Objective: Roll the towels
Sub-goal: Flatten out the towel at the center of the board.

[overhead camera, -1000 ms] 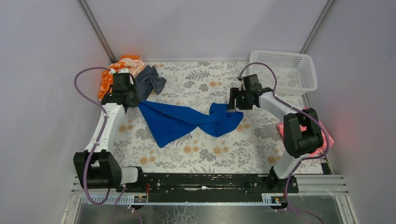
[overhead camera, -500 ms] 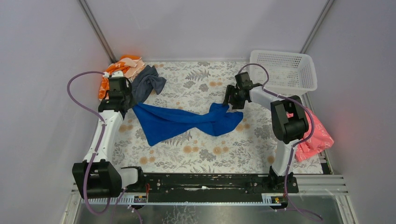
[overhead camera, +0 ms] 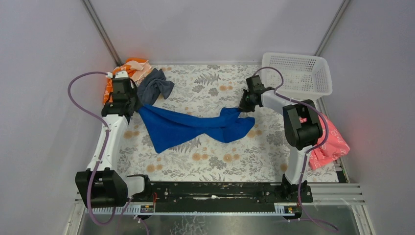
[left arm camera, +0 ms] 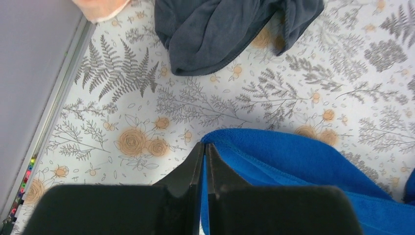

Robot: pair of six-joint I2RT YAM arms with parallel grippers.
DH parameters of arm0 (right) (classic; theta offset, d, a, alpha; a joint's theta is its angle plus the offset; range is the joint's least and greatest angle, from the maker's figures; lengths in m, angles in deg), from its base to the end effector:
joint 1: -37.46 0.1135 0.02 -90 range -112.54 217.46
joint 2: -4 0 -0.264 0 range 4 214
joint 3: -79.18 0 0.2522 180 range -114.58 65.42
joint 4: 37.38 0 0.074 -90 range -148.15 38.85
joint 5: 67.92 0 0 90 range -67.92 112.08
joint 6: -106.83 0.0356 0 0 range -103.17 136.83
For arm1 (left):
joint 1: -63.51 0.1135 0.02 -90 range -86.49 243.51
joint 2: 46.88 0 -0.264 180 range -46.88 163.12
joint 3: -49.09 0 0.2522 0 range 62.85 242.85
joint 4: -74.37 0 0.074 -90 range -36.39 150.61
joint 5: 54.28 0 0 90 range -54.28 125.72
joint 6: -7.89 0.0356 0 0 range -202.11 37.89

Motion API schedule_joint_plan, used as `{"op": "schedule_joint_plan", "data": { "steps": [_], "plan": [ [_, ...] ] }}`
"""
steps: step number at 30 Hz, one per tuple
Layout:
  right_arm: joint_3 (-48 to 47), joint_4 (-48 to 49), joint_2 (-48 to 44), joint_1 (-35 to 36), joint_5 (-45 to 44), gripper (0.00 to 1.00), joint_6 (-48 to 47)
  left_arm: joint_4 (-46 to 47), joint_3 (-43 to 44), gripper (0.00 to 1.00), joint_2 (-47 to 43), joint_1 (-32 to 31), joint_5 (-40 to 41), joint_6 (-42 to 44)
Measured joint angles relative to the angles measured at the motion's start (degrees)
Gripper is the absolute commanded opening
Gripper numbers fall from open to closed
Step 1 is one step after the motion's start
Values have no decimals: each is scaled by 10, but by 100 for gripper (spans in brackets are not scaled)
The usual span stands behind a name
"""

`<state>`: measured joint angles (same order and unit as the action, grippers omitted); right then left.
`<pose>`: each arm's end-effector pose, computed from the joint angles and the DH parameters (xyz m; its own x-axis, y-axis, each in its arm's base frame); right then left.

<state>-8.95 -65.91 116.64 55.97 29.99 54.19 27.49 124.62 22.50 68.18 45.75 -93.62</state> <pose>0.3937 0.1370 0.1652 -0.8407 0.3524 -0.4112 0.1475 0.8796 0.4523 0.2590 0.0274 0.3164 -0.5950 -0.2457 -0.7652 -0.3372 0.9406 -0.0399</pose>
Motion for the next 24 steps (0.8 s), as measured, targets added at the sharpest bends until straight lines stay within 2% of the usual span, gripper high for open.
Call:
{"op": "schedule_joint_plan", "data": {
  "steps": [3,8,13,17,21,24],
  "plan": [
    [-17,-27,-12,-2,-31,0,-10,0,23,0,0,2,-2,0],
    [-76,-69,-89,-9,-94,0,-44,-4,87,0,5,4,-9,-3],
    [-183,-76,-153,-26,-145,0,-83,-7,220,0,41,4,-35,-6],
    [-205,-70,-217,-40,-169,3,-109,-1,301,0,48,4,-65,-6],
    [-172,-50,-289,-43,-176,3,-126,5,294,0,20,4,-92,-6],
    [-107,-46,-348,-43,-169,2,-127,0,235,0,-27,4,-110,-8]
  ]
}}
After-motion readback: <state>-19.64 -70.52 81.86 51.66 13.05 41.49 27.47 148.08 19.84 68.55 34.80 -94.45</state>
